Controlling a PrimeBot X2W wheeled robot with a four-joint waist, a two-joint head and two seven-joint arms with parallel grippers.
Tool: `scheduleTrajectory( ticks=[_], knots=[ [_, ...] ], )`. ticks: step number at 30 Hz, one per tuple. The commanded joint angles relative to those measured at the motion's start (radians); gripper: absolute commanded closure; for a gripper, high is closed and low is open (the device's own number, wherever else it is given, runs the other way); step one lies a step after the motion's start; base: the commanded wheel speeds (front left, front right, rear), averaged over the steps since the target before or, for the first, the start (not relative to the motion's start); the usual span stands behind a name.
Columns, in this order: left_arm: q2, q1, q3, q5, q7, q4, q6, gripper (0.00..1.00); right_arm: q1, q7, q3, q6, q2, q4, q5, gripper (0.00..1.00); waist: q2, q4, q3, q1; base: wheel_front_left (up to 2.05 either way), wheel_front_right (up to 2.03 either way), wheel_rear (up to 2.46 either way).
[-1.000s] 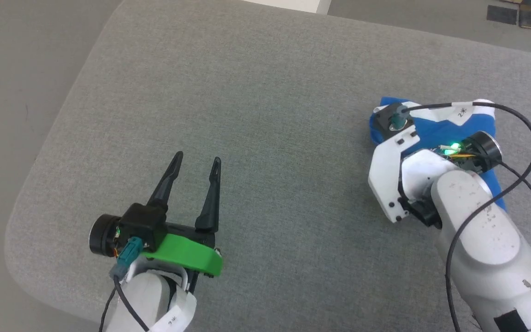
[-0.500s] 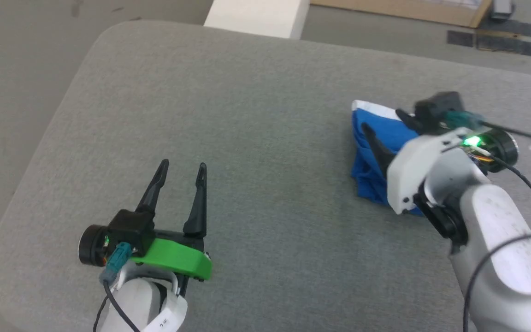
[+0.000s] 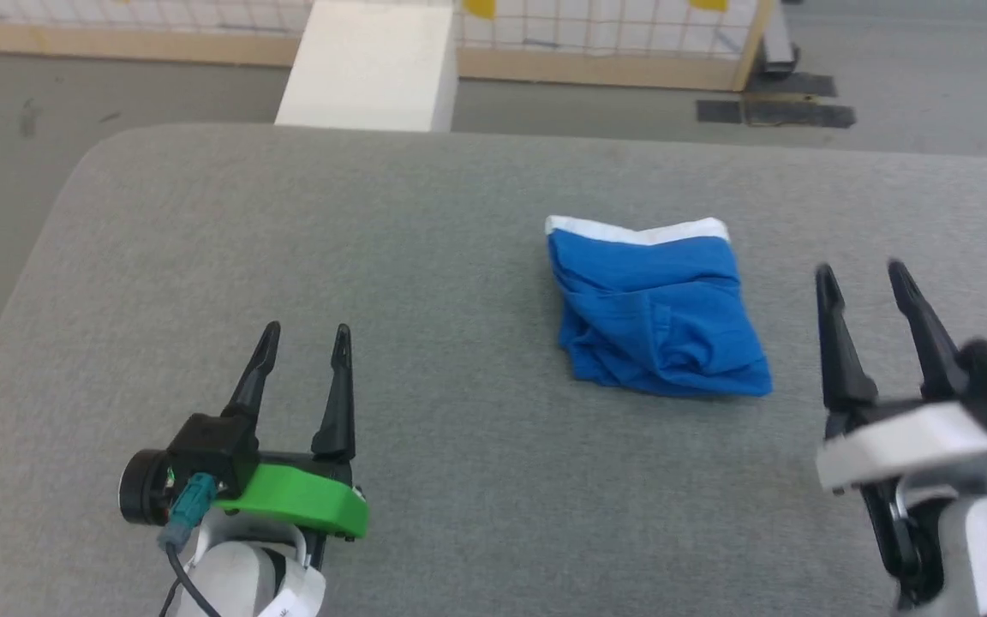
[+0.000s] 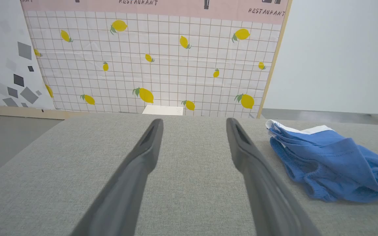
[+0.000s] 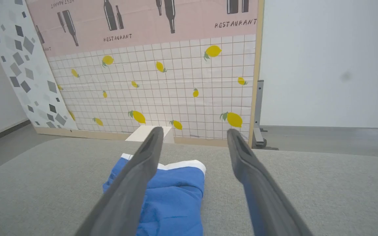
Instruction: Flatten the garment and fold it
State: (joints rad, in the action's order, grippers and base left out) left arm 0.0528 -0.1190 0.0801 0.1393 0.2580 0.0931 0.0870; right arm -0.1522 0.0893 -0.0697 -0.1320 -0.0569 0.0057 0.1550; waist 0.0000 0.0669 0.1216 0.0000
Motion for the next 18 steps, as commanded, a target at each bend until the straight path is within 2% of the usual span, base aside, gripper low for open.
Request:
scheduleTrajectory(
  ticks=[1, 8, 18],
  knots=[
    [-0.003, 0.02, -0.004, -0.009, 0.004, 0.001, -0.001, 0.0, 0.029, 0.029, -0.009, 0.001, 0.004, 0.006, -0.009, 0.0, 0.0, -0.035, -0.035, 0.0, 0.0, 0.0, 0.0],
    [-0.003, 0.053, -0.022, -0.006, 0.004, 0.001, 0.0, 0.0, 0.129, 0.121, -0.008, 0.001, 0.006, 0.048, -0.022, 0.0, 0.0, -0.07, -0.063, 0.0, 0.0, 0.0, 0.0],
    [-0.003, 0.087, -0.03, 0.0, 0.004, 0.006, 0.003, 0.0, 0.199, 0.158, 0.002, 0.001, 0.006, 0.076, -0.06, 0.0, 0.0, -0.074, -0.088, 0.0, 0.0, 0.0, 0.0]
  ],
)
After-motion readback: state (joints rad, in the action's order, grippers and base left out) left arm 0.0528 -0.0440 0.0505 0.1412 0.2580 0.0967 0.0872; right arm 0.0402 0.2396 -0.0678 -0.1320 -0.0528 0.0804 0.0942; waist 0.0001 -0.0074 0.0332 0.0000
